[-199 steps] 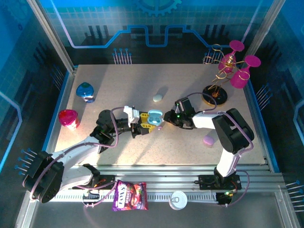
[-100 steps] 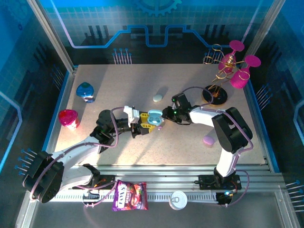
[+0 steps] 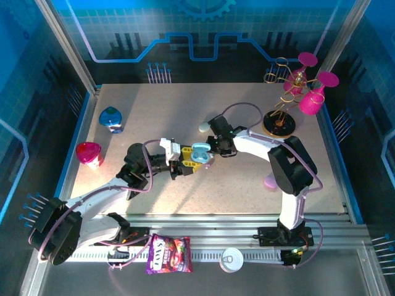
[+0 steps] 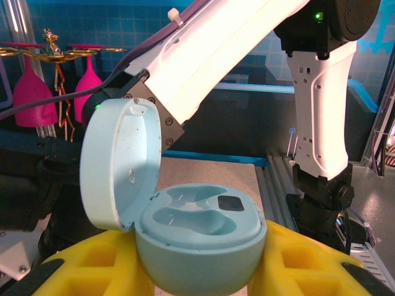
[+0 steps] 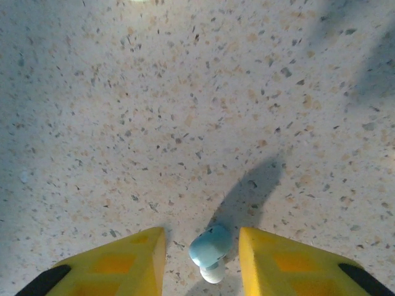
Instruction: Insert the wireless bluetooth earbuds into the charging case
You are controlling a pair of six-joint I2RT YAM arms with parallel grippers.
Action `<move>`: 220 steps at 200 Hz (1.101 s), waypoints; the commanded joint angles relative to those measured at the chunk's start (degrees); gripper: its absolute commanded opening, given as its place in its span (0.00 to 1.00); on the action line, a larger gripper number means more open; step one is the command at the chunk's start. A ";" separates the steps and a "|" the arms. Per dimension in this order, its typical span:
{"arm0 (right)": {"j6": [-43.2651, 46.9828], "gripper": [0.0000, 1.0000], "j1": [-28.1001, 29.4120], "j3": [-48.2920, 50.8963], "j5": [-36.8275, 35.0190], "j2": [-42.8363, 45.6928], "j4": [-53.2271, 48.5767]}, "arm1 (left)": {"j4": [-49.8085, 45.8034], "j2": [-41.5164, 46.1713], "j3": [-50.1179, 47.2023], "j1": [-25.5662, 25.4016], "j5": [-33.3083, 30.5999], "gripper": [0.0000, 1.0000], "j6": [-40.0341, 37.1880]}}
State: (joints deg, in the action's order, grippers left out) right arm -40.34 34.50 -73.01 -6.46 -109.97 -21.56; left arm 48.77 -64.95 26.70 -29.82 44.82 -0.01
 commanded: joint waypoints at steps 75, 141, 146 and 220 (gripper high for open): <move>5.08 0.32 2.85 -7.62 -5.58 -6.76 -10.77 | 1.20 2.72 -1.91 0.21 0.41 0.32 -0.87; 7.26 0.24 2.84 -8.01 -4.53 -6.51 -10.99 | 1.40 2.46 -1.98 0.25 0.34 0.33 -0.87; 7.56 0.25 2.85 -7.91 -4.27 -6.32 -10.88 | 1.24 2.56 -1.96 0.15 0.28 0.33 -0.87; 13.40 0.25 0.53 2.28 5.61 2.48 -7.47 | 0.11 3.46 -1.83 0.13 0.18 0.33 -0.96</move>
State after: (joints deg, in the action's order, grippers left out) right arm -30.55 36.38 -74.85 -6.63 -112.42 -29.30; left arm 48.49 -62.89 25.28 -29.82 44.82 -0.12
